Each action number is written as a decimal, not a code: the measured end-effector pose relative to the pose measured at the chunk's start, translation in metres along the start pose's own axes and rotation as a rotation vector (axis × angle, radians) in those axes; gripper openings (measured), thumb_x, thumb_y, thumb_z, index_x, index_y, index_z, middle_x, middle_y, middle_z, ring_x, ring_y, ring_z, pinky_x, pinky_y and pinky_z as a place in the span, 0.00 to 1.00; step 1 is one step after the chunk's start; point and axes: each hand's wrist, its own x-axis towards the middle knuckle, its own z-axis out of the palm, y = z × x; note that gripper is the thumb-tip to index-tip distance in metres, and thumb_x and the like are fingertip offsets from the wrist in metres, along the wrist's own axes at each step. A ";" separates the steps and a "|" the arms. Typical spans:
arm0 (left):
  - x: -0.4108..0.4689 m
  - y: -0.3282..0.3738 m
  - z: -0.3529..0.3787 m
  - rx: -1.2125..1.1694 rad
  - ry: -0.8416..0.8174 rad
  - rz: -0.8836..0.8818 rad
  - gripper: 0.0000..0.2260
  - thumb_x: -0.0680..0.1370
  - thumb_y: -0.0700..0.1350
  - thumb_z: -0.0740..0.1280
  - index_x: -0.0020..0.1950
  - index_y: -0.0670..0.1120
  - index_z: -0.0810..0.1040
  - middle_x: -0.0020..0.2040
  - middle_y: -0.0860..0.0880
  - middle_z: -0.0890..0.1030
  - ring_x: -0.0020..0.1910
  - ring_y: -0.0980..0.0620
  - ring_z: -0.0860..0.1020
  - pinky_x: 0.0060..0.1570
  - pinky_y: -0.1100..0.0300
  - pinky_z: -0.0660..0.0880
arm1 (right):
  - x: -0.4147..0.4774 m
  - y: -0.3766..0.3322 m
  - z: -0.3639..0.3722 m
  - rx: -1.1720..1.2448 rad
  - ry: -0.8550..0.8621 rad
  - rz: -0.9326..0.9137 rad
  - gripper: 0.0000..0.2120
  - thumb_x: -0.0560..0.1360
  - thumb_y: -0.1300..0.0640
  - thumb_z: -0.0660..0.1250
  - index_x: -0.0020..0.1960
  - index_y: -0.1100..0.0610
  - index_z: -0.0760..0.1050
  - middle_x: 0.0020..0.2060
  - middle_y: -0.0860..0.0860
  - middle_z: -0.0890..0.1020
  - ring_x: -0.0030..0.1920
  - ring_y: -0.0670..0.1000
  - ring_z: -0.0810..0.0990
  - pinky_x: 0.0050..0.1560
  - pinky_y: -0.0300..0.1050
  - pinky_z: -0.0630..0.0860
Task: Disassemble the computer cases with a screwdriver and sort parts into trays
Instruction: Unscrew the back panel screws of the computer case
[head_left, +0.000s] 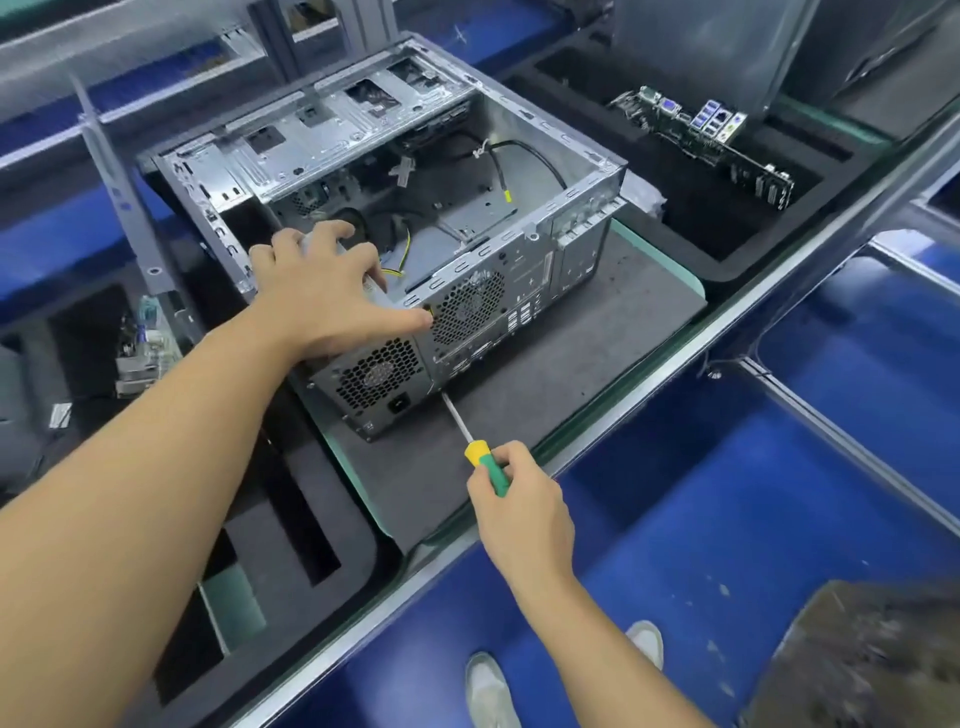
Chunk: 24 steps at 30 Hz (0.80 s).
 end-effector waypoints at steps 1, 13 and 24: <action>0.000 0.000 0.000 0.004 0.002 0.006 0.33 0.59 0.82 0.56 0.51 0.60 0.76 0.76 0.52 0.62 0.73 0.38 0.58 0.69 0.40 0.53 | 0.000 0.000 0.000 -0.016 0.007 -0.005 0.05 0.79 0.47 0.61 0.46 0.47 0.69 0.36 0.45 0.77 0.34 0.47 0.72 0.30 0.45 0.65; 0.001 -0.003 0.005 0.013 0.035 0.026 0.35 0.58 0.84 0.54 0.51 0.60 0.76 0.75 0.52 0.63 0.72 0.38 0.59 0.67 0.40 0.54 | -0.002 0.001 0.006 -0.063 0.088 -0.047 0.09 0.81 0.46 0.61 0.45 0.49 0.68 0.37 0.47 0.75 0.32 0.47 0.70 0.29 0.45 0.63; -0.001 0.013 0.003 -0.061 0.119 -0.134 0.39 0.67 0.80 0.47 0.66 0.58 0.74 0.75 0.41 0.65 0.73 0.39 0.61 0.69 0.41 0.53 | 0.007 0.011 -0.005 -0.359 0.189 -0.254 0.08 0.80 0.48 0.66 0.59 0.47 0.74 0.47 0.45 0.73 0.44 0.49 0.71 0.32 0.44 0.71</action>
